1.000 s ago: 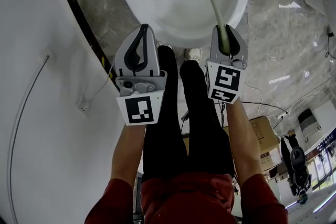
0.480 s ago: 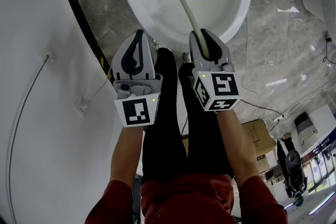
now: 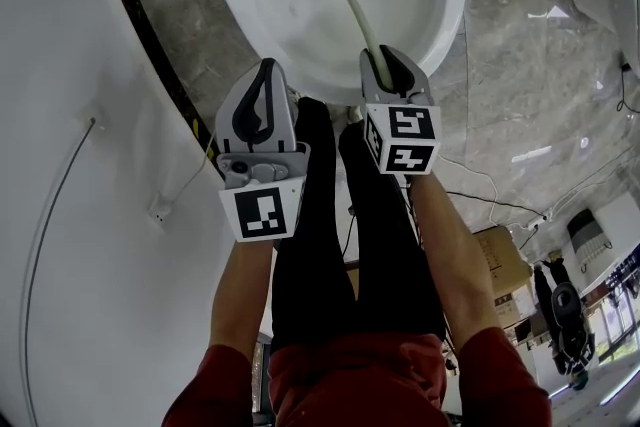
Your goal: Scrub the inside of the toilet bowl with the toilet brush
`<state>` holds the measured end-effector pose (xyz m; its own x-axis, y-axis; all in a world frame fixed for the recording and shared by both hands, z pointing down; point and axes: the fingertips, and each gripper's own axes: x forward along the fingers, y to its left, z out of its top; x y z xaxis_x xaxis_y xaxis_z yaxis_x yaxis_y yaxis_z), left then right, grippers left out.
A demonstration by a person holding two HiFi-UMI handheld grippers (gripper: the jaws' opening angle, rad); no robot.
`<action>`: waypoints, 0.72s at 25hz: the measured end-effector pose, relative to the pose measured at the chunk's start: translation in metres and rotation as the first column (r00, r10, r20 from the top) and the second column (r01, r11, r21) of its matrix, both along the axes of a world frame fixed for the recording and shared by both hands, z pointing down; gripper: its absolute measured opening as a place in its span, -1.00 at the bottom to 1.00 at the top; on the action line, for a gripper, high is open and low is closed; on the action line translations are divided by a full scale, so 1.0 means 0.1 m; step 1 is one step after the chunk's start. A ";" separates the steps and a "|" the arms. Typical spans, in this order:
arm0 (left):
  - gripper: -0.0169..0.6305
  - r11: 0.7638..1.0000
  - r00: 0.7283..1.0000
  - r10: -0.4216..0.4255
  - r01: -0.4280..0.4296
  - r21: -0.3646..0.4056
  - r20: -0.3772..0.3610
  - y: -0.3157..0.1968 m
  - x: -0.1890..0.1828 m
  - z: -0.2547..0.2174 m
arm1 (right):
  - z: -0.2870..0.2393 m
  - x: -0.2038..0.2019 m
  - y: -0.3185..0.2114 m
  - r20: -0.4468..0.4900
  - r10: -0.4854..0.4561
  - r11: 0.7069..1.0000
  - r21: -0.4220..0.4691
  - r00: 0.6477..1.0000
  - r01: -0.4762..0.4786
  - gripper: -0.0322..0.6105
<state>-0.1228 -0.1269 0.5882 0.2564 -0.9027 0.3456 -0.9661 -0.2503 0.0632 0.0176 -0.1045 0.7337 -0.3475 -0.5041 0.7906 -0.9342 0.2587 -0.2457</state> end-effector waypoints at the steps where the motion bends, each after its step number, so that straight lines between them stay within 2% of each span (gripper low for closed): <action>1: -0.93 1.000 1.000 0.001 -0.001 0.001 0.000 0.00 0.01 0.00 | 0.01 0.07 -0.02 -0.041 -0.009 1.000 0.012 0.999 0.009 -0.55; 3: -0.93 1.000 1.000 0.002 -0.002 0.005 -0.003 0.00 0.02 -0.01 | 0.01 0.25 -0.06 -0.111 -0.004 0.999 0.037 0.994 0.008 -0.56; 6: -0.93 1.000 1.000 0.008 -0.008 0.008 -0.004 -0.01 0.05 -0.03 | -0.19 0.45 -0.17 -0.165 0.013 0.995 0.103 0.986 0.004 -0.56; 11: -0.93 1.000 1.000 0.003 -0.003 0.006 -0.006 0.00 0.06 -0.04 | -0.72 0.66 -0.19 -0.176 0.074 0.983 0.178 0.982 -0.042 -0.56; 14: -0.93 1.000 1.000 0.002 -0.002 0.005 -0.008 0.01 0.06 -0.02 | -0.74 0.73 -0.17 -0.185 0.084 0.983 0.174 0.979 -0.052 -0.56; 18: -0.93 1.000 1.000 -0.005 0.005 0.004 -0.008 0.04 0.03 -0.03 | -0.40 0.54 -0.33 -0.166 0.046 0.992 0.122 0.985 -0.025 -0.55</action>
<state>-0.1195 -0.1231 0.5855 0.2549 -0.9053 0.3398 -0.9668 -0.2458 0.0702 0.0714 -0.1370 0.6936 -0.1948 -0.6076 0.7700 -0.9687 0.2426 -0.0536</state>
